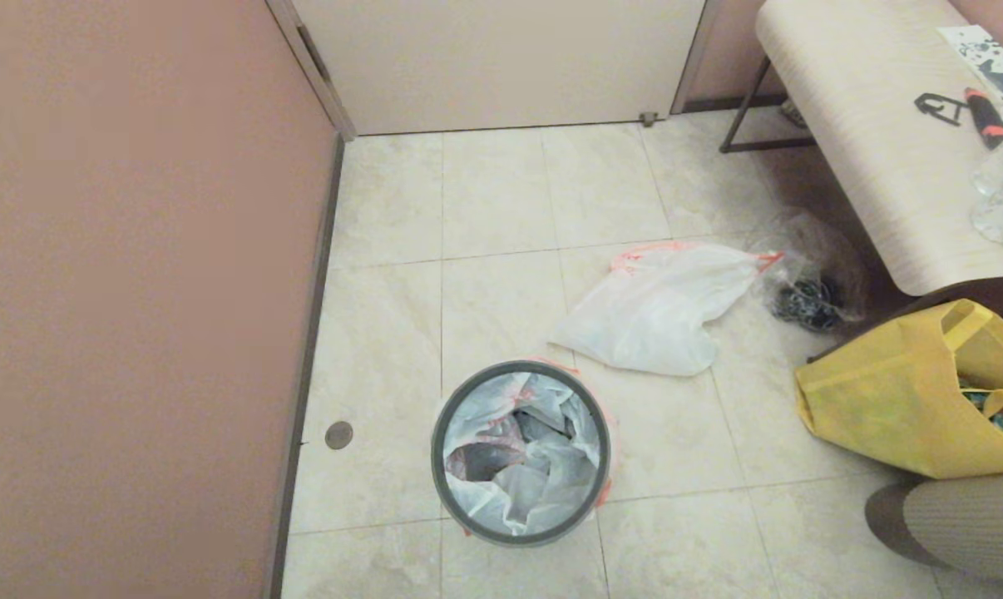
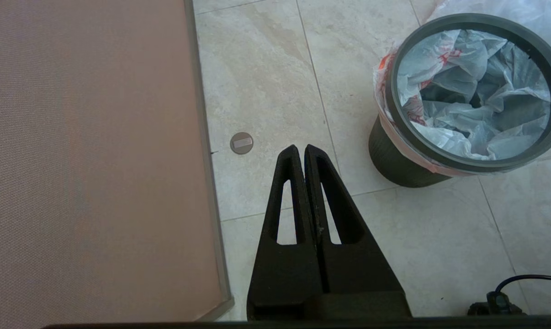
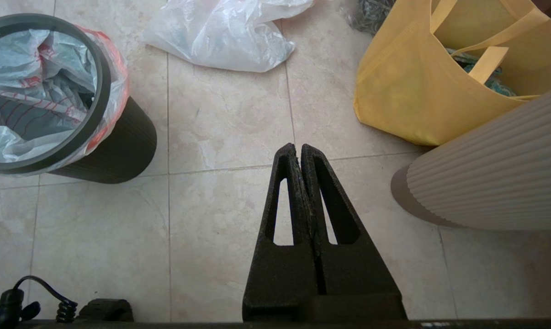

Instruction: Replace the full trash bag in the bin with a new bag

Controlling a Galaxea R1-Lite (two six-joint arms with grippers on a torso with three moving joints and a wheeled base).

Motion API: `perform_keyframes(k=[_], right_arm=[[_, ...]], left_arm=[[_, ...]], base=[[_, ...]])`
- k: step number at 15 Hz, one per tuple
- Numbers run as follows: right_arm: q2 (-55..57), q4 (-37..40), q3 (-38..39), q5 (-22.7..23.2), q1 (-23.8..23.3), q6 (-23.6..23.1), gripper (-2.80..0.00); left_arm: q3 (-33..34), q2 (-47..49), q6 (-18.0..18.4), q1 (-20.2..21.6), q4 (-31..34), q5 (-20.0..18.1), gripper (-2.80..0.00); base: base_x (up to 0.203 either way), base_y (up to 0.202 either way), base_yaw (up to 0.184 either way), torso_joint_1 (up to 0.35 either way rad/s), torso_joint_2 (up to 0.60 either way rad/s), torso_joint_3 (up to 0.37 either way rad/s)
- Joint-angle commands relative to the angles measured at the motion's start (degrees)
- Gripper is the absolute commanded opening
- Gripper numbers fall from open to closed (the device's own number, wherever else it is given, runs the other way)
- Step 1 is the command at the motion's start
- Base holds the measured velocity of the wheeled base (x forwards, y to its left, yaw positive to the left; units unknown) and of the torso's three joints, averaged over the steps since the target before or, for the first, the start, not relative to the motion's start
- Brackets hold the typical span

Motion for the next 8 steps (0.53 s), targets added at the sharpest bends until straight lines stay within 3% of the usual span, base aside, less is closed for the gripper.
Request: perform_keyframes(k=[1,8], right_arm=[[0.0,-0.1,0.0,0.0,0.0,-0.1,-2.8],[0.0,-0.1,0.1,-0.2,0.0,-0.8,-2.8]], left_arm=[[0.0,0.1,0.0,0.0,0.0,0.0,-2.8],[0.0,0.1,0.0,0.0,0.0,0.0,-2.8]], base=[[0.0,0.0,0.0,0.0,0.0,0.0],[0.0,0.0,0.0,0.0,0.0,0.0]])
